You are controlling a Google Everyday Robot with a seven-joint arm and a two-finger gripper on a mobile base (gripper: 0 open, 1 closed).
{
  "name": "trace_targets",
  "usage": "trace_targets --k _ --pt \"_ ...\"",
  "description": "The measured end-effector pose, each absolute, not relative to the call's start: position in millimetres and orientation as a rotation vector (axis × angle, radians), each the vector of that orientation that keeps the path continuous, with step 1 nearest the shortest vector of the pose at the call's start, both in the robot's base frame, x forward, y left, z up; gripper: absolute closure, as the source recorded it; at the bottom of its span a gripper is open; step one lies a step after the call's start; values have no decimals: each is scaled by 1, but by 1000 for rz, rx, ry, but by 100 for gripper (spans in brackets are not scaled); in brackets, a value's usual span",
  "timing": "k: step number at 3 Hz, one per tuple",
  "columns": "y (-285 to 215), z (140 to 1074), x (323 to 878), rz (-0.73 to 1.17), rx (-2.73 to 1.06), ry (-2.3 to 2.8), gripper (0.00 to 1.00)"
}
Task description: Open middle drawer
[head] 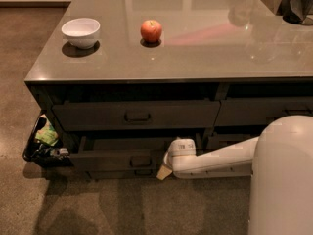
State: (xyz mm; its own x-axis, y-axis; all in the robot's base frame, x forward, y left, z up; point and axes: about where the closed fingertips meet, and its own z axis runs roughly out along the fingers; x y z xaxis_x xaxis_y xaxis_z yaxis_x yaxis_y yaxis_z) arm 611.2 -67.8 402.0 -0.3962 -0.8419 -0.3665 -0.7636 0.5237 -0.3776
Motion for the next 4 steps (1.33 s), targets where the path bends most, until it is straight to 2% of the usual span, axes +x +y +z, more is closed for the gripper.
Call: trace_targets --k 4 --pt "-62 445 598 -310 -1365 2244 0"
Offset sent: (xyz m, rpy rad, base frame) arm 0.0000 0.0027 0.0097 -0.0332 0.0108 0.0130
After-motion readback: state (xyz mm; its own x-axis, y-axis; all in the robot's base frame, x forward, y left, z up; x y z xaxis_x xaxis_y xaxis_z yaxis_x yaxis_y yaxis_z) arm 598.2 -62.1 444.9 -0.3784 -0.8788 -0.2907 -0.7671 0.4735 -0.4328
